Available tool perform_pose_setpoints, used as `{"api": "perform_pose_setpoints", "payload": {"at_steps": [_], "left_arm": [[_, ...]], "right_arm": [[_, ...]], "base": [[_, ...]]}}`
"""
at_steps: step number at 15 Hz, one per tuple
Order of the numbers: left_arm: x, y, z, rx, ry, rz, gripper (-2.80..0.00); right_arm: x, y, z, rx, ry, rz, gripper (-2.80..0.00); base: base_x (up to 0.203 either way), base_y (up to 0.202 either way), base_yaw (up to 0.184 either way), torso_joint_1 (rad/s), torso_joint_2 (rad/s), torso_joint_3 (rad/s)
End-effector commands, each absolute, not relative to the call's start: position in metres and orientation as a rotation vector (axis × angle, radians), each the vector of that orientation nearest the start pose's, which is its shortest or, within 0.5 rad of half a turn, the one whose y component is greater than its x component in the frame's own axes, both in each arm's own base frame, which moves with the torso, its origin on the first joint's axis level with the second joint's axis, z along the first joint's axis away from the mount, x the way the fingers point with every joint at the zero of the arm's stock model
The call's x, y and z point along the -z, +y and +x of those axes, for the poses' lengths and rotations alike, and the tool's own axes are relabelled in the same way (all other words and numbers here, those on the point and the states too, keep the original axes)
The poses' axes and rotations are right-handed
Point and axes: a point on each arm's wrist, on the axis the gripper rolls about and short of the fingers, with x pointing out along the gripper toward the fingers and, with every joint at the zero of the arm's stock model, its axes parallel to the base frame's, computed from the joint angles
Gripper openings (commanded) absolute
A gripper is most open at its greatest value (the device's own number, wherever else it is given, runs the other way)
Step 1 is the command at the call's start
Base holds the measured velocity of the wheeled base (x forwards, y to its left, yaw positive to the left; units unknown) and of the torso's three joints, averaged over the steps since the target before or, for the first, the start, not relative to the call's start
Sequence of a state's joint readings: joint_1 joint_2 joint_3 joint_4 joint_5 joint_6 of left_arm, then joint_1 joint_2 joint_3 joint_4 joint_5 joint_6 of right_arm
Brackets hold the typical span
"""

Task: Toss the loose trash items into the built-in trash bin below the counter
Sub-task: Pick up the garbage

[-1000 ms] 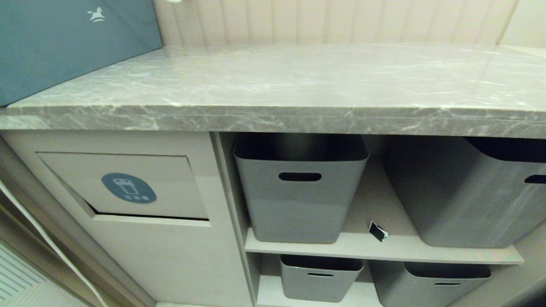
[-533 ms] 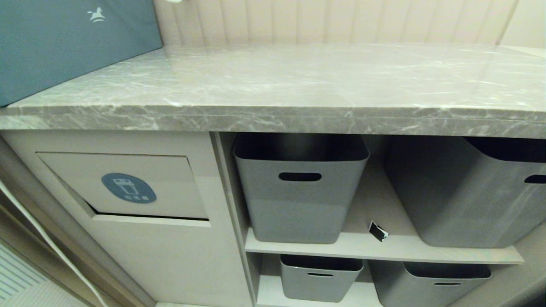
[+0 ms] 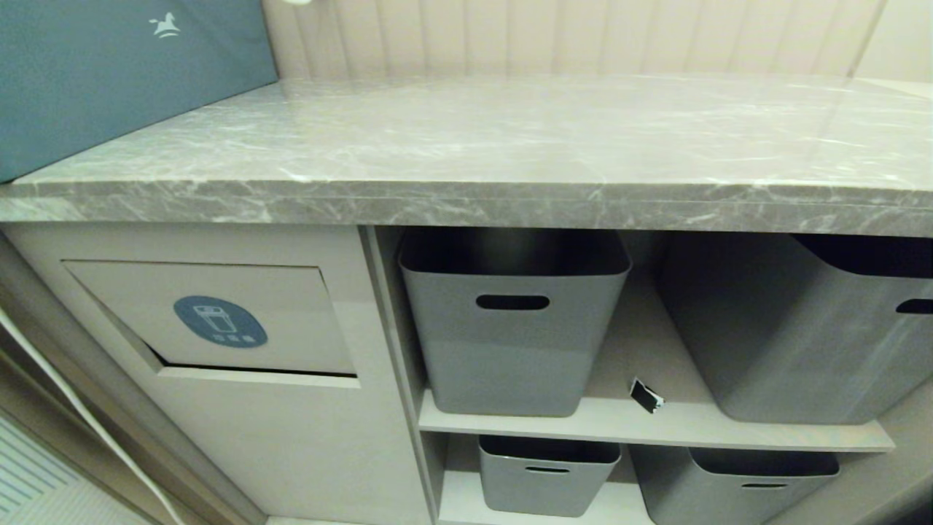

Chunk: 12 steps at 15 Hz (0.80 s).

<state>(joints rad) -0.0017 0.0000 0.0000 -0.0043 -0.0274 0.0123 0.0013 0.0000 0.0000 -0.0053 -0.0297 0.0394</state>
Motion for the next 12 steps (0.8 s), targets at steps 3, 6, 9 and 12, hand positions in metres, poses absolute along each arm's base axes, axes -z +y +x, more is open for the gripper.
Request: {"api": "perform_pose_setpoints", "payload": {"at_steps": [3, 6, 9, 12], "left_arm": [[-0.075, -0.001, -0.022, 0.026, 0.001, 0.007, -2.80], [-0.075, 0.000, -0.023, 0.023, 0.000, 0.003, -2.80], [-0.075, 0.000, -0.023, 0.025, 0.000, 0.002, -2.80], [-0.075, 0.000, -0.023, 0.025, -0.001, 0.000, -2.80]], "right_arm": [[-0.076, -0.001, -0.023, 0.023, -0.004, 0.001, -2.80], [-0.080, 0.000, -0.024, 0.000, -0.015, -0.046, -2.80], [-0.125, 0.001, -0.023, -0.057, -0.027, -0.061, -2.80], [-0.161, 0.004, 0.019, -0.176, 0.184, -0.068, -2.80]], "base": [[0.000, 0.000, 0.000, 0.000, 0.00, 0.000], [0.000, 0.000, 0.000, 0.000, 0.00, 0.000], [0.000, 0.000, 0.000, 0.000, 0.00, 0.000], [0.000, 0.000, 0.000, 0.000, 0.00, 0.000]]}}
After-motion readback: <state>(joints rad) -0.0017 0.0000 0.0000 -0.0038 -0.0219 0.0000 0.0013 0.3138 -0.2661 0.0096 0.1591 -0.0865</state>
